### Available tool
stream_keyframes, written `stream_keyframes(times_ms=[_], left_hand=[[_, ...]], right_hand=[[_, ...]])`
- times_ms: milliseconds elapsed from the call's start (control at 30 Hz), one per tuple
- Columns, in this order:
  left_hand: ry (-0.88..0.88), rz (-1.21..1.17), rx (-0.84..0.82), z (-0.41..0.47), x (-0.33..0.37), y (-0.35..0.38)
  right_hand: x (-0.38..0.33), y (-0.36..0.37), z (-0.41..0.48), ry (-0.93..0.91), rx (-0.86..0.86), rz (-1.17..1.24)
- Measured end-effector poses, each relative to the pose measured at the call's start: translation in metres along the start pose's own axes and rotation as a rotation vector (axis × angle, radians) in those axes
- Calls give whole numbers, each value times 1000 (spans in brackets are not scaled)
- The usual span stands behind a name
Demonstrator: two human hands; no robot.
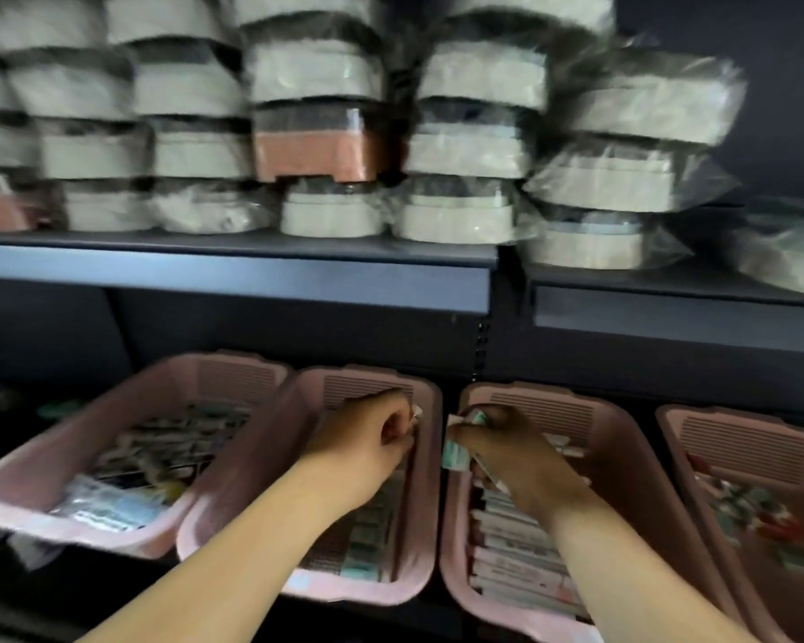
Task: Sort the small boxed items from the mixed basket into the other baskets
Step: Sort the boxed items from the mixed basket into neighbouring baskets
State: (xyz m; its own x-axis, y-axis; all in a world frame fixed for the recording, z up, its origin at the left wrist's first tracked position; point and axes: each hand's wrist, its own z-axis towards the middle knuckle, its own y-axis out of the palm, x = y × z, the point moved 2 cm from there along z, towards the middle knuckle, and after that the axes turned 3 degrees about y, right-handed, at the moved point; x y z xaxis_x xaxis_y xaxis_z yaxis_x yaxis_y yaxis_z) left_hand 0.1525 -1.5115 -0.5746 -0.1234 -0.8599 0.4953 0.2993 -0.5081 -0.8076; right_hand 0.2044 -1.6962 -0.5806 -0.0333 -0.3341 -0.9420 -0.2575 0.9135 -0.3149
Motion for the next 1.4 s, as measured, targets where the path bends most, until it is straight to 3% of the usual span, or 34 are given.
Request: stream_keyframes(times_ms=[200,467,633,733,833,967,1200,1400], left_hand=[[-100,-200,37,-19,-40,-24],[-272,-746,21,-25,-47,-31],[-220,-446,-28,-23,-52,-31],[-202,-326,25,-17,-65,-40],[-249,-355,35,-16,-82,-54],[-368,-372,-50,-24,-100,-66],[-272,38,-311,-45,-105,-60],[-244,174,-436,-53,-106,-54]], right_hand=[[-6,40,7,-42,-107,21],[-16,74,7,-20,-214,116],[-26,87,10,-41,-216,152],[-24,86,14,-50,-203,107],[-18,78,15,-40,-184,51],[-9,75,19,-48,-175,5],[-3,86,24,-31,-188,14],[-1,93,23,-41,-205,18]])
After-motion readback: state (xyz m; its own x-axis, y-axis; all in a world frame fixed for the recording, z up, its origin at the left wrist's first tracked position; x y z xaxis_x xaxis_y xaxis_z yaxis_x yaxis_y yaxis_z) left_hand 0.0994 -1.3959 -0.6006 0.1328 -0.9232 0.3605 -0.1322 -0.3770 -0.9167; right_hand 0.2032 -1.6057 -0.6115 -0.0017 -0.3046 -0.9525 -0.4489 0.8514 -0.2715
